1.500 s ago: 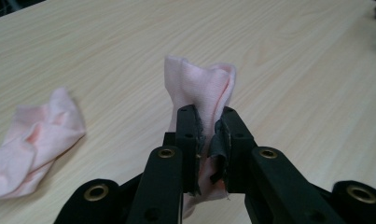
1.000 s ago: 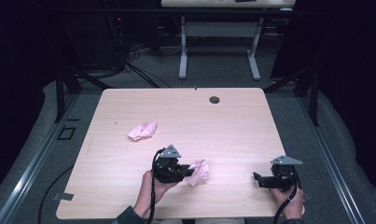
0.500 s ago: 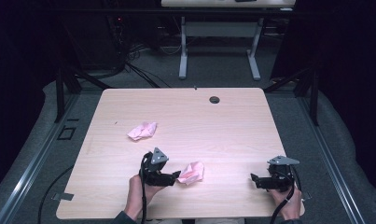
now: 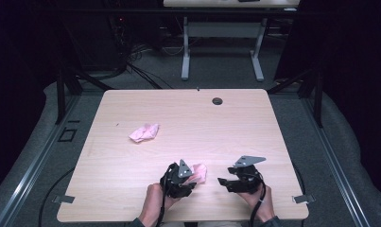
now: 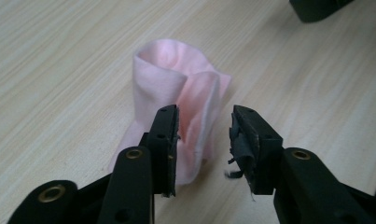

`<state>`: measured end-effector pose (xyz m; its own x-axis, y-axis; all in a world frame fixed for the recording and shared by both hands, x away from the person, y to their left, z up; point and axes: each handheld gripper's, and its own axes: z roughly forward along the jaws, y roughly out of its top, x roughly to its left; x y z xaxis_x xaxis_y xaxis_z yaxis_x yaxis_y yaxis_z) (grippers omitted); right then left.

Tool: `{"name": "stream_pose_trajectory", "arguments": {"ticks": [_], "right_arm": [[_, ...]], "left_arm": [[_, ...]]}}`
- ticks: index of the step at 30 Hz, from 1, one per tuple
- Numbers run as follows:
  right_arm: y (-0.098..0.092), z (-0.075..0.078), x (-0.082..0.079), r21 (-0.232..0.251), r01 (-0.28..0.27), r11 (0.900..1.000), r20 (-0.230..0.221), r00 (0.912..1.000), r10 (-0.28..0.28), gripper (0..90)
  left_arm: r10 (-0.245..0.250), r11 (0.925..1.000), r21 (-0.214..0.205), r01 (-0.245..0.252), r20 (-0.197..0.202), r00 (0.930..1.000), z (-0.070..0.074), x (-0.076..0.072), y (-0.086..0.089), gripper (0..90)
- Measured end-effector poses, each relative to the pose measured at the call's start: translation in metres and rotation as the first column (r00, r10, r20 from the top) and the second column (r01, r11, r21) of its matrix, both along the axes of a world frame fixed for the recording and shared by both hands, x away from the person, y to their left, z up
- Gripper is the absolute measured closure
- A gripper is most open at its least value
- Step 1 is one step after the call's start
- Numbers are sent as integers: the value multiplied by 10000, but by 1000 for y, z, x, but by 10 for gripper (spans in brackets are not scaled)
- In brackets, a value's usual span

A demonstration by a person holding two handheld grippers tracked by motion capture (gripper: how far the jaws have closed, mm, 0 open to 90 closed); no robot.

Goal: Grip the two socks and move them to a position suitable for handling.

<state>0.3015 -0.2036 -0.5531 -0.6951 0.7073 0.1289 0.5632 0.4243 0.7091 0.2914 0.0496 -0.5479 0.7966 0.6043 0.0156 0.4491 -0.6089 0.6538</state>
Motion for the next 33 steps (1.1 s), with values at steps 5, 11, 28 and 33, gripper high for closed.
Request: {"name": "stream_pose_trajectory", "arguments": {"ticks": [5, 11, 28, 33], "right_arm": [[26, -3, 12, 54, -717, 9974, -222, 9972, 718, 492], [55, -9, 25, 1, -1474, 9891, -496, 9879, 1472, 621], [61, -17, 28, -771, -1671, 9829, -787, 9838, 1611, 859], [49, -15, 25, -1026, -1558, 9824, -733, 9862, 1488, 857]], "left_arm": [[92, 9999, -96, -96, -383, 9992, -13, 10, 3, 761], [194, 9944, -1025, -270, -745, 9970, -16, 14, 13, 882], [1979, 9350, -2831, -2136, -834, 9767, 5, 24, 73, 883], [2538, 9304, -2426, -2749, -1150, 9604, -5, 26, 87, 878]]}}
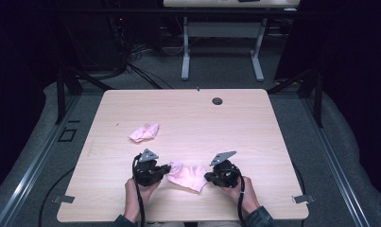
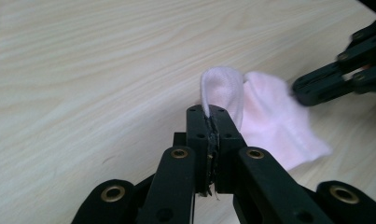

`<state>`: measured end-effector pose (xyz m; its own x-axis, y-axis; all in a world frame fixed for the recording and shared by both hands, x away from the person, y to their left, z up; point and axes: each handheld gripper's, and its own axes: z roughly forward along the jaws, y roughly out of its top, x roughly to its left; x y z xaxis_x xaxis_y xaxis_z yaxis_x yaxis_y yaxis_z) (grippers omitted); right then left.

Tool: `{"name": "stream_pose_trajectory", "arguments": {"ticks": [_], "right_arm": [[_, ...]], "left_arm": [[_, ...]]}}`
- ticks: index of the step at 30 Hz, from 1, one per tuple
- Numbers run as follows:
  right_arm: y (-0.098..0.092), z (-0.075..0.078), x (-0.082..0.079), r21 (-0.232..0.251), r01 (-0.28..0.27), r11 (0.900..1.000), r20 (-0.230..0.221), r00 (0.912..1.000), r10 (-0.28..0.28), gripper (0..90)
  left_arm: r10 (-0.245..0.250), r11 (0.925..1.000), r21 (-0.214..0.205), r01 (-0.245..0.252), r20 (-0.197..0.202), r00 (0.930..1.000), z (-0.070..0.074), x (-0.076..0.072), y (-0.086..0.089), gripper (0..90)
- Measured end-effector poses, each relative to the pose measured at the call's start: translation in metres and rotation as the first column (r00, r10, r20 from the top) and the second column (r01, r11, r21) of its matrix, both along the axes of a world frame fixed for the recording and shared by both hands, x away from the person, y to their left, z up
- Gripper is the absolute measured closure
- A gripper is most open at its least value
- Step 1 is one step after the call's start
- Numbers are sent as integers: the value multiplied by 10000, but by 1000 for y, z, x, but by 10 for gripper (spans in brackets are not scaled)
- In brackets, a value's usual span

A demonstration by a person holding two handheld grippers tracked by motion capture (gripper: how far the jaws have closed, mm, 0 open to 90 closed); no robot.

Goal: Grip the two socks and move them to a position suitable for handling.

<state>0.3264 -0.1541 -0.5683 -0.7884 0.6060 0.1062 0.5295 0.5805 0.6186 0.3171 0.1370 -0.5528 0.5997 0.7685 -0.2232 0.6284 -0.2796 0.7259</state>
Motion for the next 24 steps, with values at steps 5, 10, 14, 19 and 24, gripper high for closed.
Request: {"name": "stream_pose_trajectory", "arguments": {"ticks": [5, 10, 14, 19, 24], "right_arm": [[-8, 3, -6, -297, 87, 9995, 475, 9988, -73, 712], [-4, 15, -23, 270, -804, 9964, 1162, 9903, 767, 598], [10, 14, -31, -164, -1524, 9882, 1136, 9816, 1533, 526], [24, 0, -31, -630, -1915, 9795, 889, 9764, 1966, 586], [22, -1, -30, -520, -1725, 9836, 1029, 9788, 1770, 801]], "left_arm": [[239, 9989, 410, -224, -361, 9991, -13, -6, 6, 688], [725, 9947, 745, -714, -115, 9973, -14, -16, 15, 431], [676, 9928, 970, -704, 314, 9972, -10, -22, 20, 360], [-73, 9929, 1191, -23, 803, 9967, -6, -28, 17, 330], [-743, 9870, 1505, 571, 1115, 9910, -6, -32, 4, 349]]}}
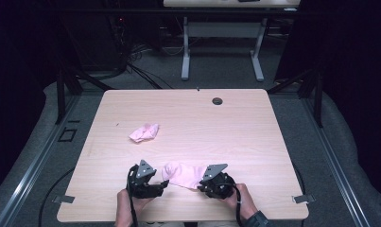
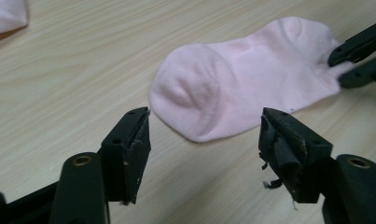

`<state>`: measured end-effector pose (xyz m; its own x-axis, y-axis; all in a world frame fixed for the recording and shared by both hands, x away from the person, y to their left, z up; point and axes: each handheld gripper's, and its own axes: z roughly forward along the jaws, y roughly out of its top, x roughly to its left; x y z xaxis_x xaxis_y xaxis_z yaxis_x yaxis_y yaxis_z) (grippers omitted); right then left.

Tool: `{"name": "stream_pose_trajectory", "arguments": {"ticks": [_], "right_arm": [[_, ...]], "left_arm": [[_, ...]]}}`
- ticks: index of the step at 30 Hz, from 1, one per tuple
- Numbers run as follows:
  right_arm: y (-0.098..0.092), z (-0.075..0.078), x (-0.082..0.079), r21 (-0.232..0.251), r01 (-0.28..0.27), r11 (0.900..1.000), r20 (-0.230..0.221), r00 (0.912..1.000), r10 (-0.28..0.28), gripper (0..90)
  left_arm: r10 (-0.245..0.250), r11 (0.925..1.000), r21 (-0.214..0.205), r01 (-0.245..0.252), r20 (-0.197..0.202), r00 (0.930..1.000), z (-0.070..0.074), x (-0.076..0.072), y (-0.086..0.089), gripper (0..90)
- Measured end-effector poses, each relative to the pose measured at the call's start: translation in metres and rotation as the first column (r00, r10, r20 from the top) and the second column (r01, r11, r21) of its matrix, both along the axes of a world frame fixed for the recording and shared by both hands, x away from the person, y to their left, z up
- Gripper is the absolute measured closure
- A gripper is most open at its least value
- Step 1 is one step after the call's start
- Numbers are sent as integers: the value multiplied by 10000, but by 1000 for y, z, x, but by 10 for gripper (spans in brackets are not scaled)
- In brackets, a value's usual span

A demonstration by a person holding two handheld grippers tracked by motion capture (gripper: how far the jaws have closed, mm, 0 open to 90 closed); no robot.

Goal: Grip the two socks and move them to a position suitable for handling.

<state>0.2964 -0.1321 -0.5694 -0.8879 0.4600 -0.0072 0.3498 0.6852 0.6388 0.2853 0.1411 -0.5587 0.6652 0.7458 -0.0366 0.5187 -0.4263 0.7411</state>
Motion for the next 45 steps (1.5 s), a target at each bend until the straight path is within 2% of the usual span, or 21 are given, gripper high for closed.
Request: {"name": "stream_pose_trajectory", "arguments": {"ticks": [4, 5, 6, 9, 11, 12, 13, 15, 19, 20, 22, 24, 29, 32, 33, 36, 37, 40, 42, 43, 45], "right_arm": [[-5, 1, 5, 392, 52, 9992, -479, 9988, -33, 827], [-8, 4, 6, 656, 165, 9977, -716, 9974, -117, 828], [-8, 4, 6, 656, 165, 9977, -716, 9974, -117, 828], [-12, 13, 7, 1076, 188, 9940, -1019, 9948, -78, 826], [-14, 21, 9, 1321, 222, 9910, -1177, 9930, -66, 825], [-17, 29, 11, 1502, 284, 9883, -1277, 9918, -91, 824], [-17, 29, 11, 1502, 284, 9883, -1277, 9918, -91, 824], [-19, 36, 13, 1796, 334, 9832, -1451, 9894, -71, 824], [-24, 45, 16, 2070, 446, 9773, -1602, 9870, -111, 823], [-28, 45, 17, 2143, 538, 9753, -1626, 9865, -187, 822], [-29, 44, 17, 2161, 583, 9746, -1648, 9861, -224, 820], [-33, 43, 15, 2226, 719, 9723, -1599, 9865, -363, 812], [-43, 43, 10, 2365, 1075, 9657, -1048, 9909, -847, 695], [-46, 45, 0, 2313, 1228, 9651, -237, 9924, -1206, 586], [-45, 46, -8, 2335, 1200, 9649, 236, 9914, -1290, 526], [-39, 46, -19, 2130, 1237, 9692, 1074, 9830, -1491, 487], [-39, 46, -19, 2130, 1237, 9692, 1074, 9830, -1491, 487], [-31, 42, -22, 2057, 1215, 9710, 1571, 9753, -1553, 501], [-26, 39, -22, 1929, 1236, 9734, 1965, 9671, -1618, 672], [-26, 39, -22, 1929, 1236, 9734, 1965, 9671, -1618, 672], [-28, 42, -19, 2261, 1142, 9674, 1857, 9698, -1579, 833]], "left_arm": [[-723, 9971, 265, 716, 259, 9970, 0, -3, -16, 380], [-1157, 9927, 382, 1144, 326, 9928, 1, -4, -25, 395], [-1157, 9927, 382, 1144, 326, 9928, 1, -4, -25, 403], [-1780, 9826, 617, 1752, 428, 9831, 2, -5, -40, 410], [-2170, 9743, 749, 2126, 568, 9745, 4, -5, -50, 426], [-2529, 9651, 892, 2464, 711, 9649, 6, -6, -60, 438], [-2529, 9651, 892, 2464, 711, 9649, 6, -6, -60, 447], [-2914, 9540, 982, 2833, 820, 9531, 7, -5, -71, 459], [-3338, 9407, 1033, 3231, 1125, 9359, 7, -3, -87, 603], [-3381, 9398, 921, 3292, 1081, 9349, 7, -2, -89, 729], [-3392, 9401, 739, 3328, 1051, 9348, 6, 0, -91, 846], [-3431, 9392, 478, 3401, 892, 9350, 6, 4, -91, 876], [-3127, 9498, 29, 3130, 545, 9483, 20, 12, -93, 886], [-2920, 9562, -111, 2925, 350, 9558, 28, 17, -94, 886], [-2840, 9584, -211, 2845, 233, 9585, 31, 19, -95, 886], [-2744, 9612, -287, 2744, 27, 9616, 35, 22, -97, 886], [-2744, 9612, -287, 2744, 27, 9616, 35, 22, -97, 886], [-2746, 9607, -429, 2741, -75, 9615, 37, 25, -98, 886], [-2804, 9588, -501, 2797, -78, 9599, 38, 25, -97, 885], [-2805, 9585, -548, 2798, -50, 9598, 38, 25, -97, 885], [-2979, 9529, -604, 2971, -49, 9546, 39, 25, -95, 881]]}}
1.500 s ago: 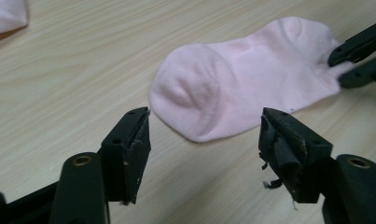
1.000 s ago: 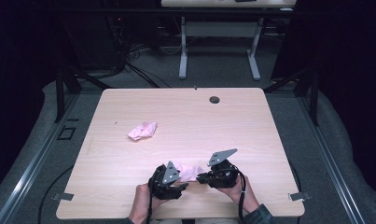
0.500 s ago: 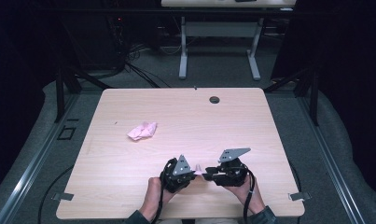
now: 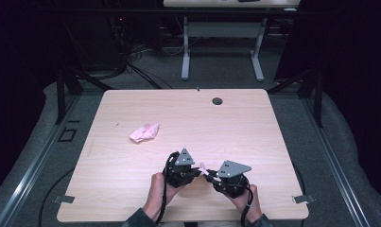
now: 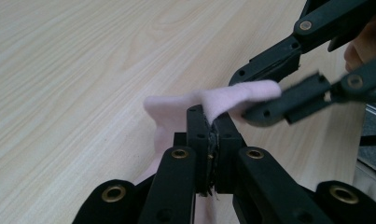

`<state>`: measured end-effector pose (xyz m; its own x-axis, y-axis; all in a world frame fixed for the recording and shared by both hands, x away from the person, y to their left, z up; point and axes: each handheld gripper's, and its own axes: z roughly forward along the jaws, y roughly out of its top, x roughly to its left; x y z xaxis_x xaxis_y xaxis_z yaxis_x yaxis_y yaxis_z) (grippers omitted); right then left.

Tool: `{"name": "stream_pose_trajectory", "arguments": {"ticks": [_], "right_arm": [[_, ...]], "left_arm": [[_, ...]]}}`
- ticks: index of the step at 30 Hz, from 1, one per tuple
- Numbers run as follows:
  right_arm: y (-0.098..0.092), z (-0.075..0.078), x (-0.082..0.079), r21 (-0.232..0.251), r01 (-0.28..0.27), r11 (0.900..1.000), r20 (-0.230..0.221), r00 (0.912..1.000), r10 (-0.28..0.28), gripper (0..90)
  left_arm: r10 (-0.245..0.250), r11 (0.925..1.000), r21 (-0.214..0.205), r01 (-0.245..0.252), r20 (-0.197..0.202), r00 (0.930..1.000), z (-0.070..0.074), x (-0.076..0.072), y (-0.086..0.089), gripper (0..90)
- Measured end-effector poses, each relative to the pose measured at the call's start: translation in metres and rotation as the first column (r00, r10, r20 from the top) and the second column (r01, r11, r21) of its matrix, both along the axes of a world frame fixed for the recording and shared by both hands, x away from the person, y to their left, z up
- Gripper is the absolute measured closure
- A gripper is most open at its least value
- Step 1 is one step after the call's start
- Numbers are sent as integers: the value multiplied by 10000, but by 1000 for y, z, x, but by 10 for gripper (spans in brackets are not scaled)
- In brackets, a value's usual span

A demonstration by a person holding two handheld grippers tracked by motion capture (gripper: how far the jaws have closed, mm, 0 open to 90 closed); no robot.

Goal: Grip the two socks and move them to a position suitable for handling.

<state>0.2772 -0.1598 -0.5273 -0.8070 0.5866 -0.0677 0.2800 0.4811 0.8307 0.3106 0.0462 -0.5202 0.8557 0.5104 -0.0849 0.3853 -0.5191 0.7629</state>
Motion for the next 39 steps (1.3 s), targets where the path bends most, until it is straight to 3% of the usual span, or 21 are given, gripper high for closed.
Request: {"name": "stream_pose_trajectory", "arguments": {"ticks": [1, 5, 7, 8, 10, 11, 14, 17, 20, 24, 25, 28, 29, 30, 31, 33, 34, 36, 38, 39], "right_arm": [[0, 0, 0, 0, 0, 10000, 0, 10000, 0, 833], [-5, 12, 5, 373, -79, 9993, -446, 9990, 96, 858], [-7, 21, 8, 414, 85, 9991, -680, 9977, -56, 860], [-7, 21, 8, 414, 85, 9991, -680, 9977, -56, 860], [-9, 26, 9, 500, 216, 9985, -836, 9964, -174, 860], [-9, 29, 10, 500, 325, 9982, -1017, 9944, -273, 860], [-10, 33, 11, 478, 470, 9978, -1224, 9916, -409, 860], [-10, 34, 12, 482, 513, 9975, -1325, 9902, -445, 860], [-9, 34, 13, 528, 569, 9970, -1444, 9883, -488, 860], [-14, 34, 12, 585, 655, 9961, -1583, 9858, -555, 860], [-16, 34, 12, 620, 691, 9957, -1604, 9853, -584, 860], [-24, 34, 10, 732, 848, 9937, -1902, 9793, -695, 860], [-27, 34, 9, 763, 863, 9933, -2023, 9769, -693, 860], [-34, 35, 6, 805, 1028, 9914, -2353, 9685, -813, 860], [-34, 35, 6, 805, 1028, 9914, -2353, 9685, -813, 860], [-44, 35, 0, 851, 1094, 9903, -3115, 9471, -779, 859], [-46, 34, -2, 822, 1097, 9906, -3457, 9353, -749, 859], [-50, 31, -3, 805, 1163, 9899, -3788, 9222, -775, 857], [-53, 24, 5, 744, 1256, 9893, -4271, 9004, -822, 857], [-53, 24, 5, 744, 1256, 9893, -4271, 9004, -822, 857]], "left_arm": [[-23, 10000, -81, 23, -29, 10000, 0, 0, 1, 881], [-314, 9992, -265, 316, 80, 9995, -2, -4, 6, 704], [-233, 9997, -77, 237, 447, 9987, -10, -14, 9, 616], [-233, 9997, -77, 237, 447, 9987, -10, -14, 9, 566], [-42, 9999, 98, 34, 849, 9964, -19, -25, 13, 540], [27, 9999, 127, -40, 1009, 9949, -22, -29, 14, 483], [383, 9979, 452, -459, 1553, 9871, -33, -41, 17, 461], [533, 9953, 720, -642, 1444, 9881, -43, -41, 19, 462], [822, 9898, 1028, -986, 1530, 9848, -51, -39, 18, 539], [867, 9914, 849, -996, 1440, 9858, -53, -34, 21, 783], [771, 9929, 800, -883, 1344, 9879, -50, -34, 23, 839], [611, 9963, 556, -663, 904, 9940, -39, -37, 27, 858], [506, 9971, 530, -540, 630, 9967, -34, -37, 29, 859], [302, 9980, 553, -301, -5, 9995, -23, -40, 32, 859], [302, 9980, 553, -301, -5, 9995, -23, -40, 32, 858], [-9, 9986, 518, 56, -897, 9960, -13, -43, 35, 853], [-211, 9973, 657, 317, -1568, 9874, -6, -44, 35, 850], [-201, 9956, 869, 353, -1705, 9852, -4, -43, 32, 846], [-162, 9949, 942, 347, -1913, 9814, -5, -40, 30, 836], [-48, 9940, 1061, 264, -1983, 9801, -6, -35, 29, 836]]}}
